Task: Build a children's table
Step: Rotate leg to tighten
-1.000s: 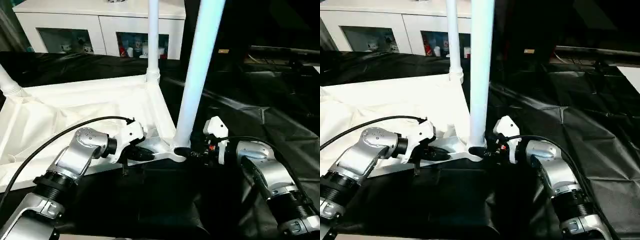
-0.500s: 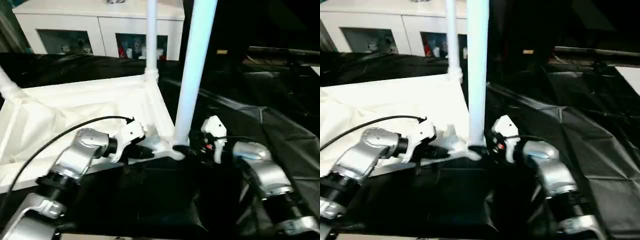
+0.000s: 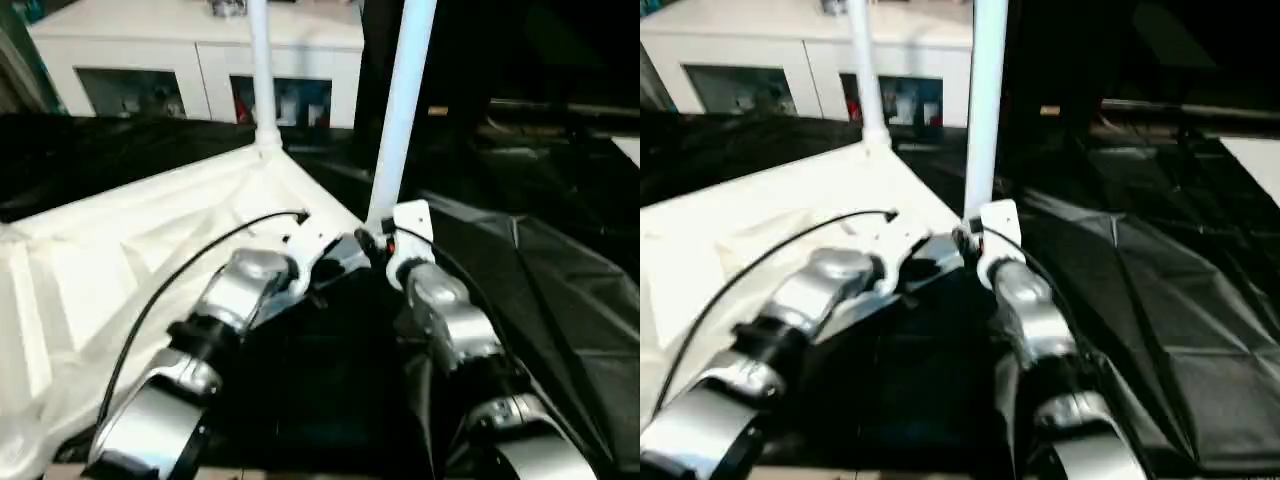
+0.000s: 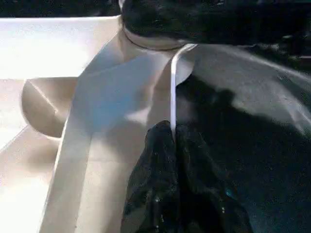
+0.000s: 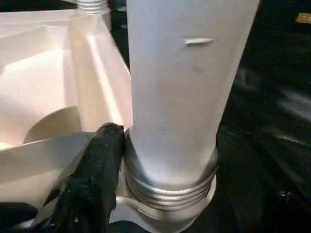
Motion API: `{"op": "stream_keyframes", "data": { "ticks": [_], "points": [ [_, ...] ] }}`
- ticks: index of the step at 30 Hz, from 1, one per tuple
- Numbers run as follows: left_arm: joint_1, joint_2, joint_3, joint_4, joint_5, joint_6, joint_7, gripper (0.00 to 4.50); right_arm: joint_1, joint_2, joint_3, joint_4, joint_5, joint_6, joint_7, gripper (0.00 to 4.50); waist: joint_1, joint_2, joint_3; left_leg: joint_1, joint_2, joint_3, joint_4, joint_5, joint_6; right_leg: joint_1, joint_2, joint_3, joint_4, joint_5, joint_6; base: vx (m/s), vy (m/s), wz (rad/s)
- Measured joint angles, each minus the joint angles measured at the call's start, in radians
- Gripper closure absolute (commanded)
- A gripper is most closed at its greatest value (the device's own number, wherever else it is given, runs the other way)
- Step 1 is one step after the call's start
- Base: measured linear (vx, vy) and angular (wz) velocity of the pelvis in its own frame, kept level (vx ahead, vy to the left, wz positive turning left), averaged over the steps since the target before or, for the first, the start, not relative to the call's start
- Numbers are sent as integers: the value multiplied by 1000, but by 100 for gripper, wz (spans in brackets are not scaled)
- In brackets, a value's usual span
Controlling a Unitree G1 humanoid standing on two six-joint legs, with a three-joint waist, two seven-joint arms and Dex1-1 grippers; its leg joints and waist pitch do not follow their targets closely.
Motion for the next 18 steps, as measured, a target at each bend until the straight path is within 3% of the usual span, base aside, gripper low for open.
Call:
{"op": "stream_keyframes", "data": {
  "ticks": [3, 5, 10, 11, 18],
  "points": [
    [0, 12, -3, -3, 7, -10, -18, 450, 8, -3, -22, 8, 13, -45, 56, 187, 2, 0, 0, 0, 0, 0, -3, 0, 0, -2, 0, -1, 0, 0, 0, 0, 0, 0],
    [1, 23, -8, -10, 7, -11, -33, 450, 26, -13, -36, 3, 35, -76, 102, 131, 4, 0, 0, -1, 0, 0, -4, 0, 0, -3, 0, -1, 0, -1, 1, 0, 0, 0],
    [26, 63, -13, -48, 4, -31, -83, 450, 65, -54, -34, -37, 84, -86, 256, 101, -4, 1, 1, -3, 1, 0, -5, 0, 0, -4, 1, -1, 0, -1, 1, 0, 0, 0],
    [35, 75, -16, -63, 0, -29, -107, 450, 78, -73, -30, -55, 94, -84, 304, 86, -5, 1, 1, -4, 1, 0, -5, 0, 0, -5, 1, -1, 0, -1, 1, 0, 0, 0],
    [118, 203, -40, -204, -41, -34, -312, 450, 163, -258, 52, -198, 132, -57, 656, 86, -3, 4, 3, -6, 2, 0, -6, 0, 0, -7, 1, -2, -1, -3, 1, 0, 0, 0]
  ]
}}
